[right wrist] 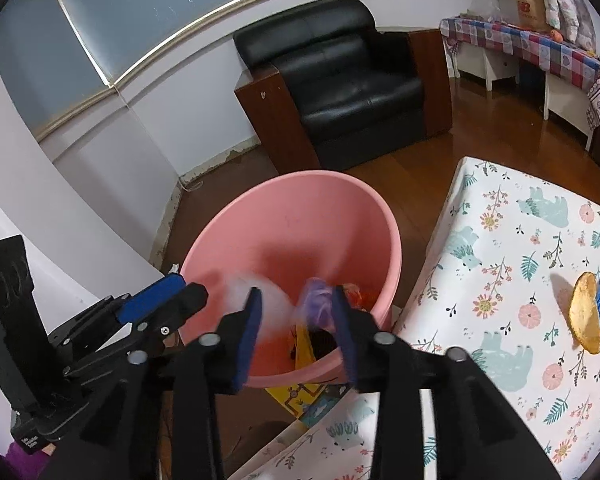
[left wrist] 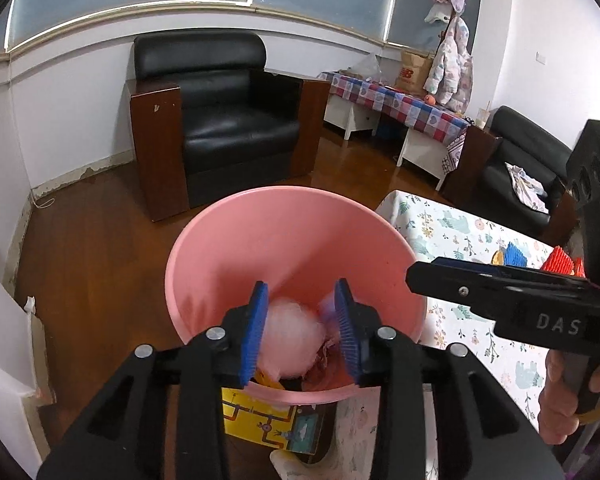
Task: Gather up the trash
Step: 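Open both tools to drop the bag and sponge into the bucket, then move both open tools back over the remaining trash on the table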
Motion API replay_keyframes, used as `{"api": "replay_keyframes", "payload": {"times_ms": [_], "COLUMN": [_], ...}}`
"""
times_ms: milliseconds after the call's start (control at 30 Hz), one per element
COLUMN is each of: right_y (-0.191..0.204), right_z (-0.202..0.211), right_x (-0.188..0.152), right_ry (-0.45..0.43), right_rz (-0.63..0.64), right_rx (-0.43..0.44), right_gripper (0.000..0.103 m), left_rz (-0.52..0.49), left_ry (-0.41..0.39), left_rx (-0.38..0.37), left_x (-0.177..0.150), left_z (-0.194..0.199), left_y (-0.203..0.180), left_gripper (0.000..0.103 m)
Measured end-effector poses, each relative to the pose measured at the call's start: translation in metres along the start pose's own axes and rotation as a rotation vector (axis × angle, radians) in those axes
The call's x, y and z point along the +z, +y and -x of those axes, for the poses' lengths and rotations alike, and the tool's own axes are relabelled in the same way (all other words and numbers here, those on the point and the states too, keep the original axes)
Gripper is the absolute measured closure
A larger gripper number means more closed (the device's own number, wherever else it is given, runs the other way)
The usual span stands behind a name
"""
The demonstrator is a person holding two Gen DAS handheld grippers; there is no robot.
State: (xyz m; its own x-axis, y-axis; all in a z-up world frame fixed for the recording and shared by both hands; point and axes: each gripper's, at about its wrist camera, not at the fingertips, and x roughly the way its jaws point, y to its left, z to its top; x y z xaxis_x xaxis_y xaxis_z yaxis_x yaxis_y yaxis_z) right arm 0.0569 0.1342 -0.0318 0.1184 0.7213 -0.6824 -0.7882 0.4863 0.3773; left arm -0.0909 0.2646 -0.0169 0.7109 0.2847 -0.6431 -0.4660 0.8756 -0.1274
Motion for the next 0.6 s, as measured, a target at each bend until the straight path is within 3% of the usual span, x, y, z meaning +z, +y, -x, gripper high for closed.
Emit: {"api": "replay_keyframes", "payload": {"times_ms": [200,600], "right_y": [0.0,-0.028], "right_z": [0.017,0.093], "right_x": [-0.009,-0.046], "right_ry": [-0.033,-0.14], "right_rz": [0.029,0.048], "right_rx": [-0.026,-0.19], "right_gripper": [0.064,0.064], "left_rz": [0.024,-0.041], "left_ry": [-0.013,-0.016], "left_rx": [-0.024,-0.111], "left_x": [0.002,-0.003], "left_z": [0.007,0.017], "left_y": [-0.001,-0.046], "left_gripper": [0.068,0.068]}}
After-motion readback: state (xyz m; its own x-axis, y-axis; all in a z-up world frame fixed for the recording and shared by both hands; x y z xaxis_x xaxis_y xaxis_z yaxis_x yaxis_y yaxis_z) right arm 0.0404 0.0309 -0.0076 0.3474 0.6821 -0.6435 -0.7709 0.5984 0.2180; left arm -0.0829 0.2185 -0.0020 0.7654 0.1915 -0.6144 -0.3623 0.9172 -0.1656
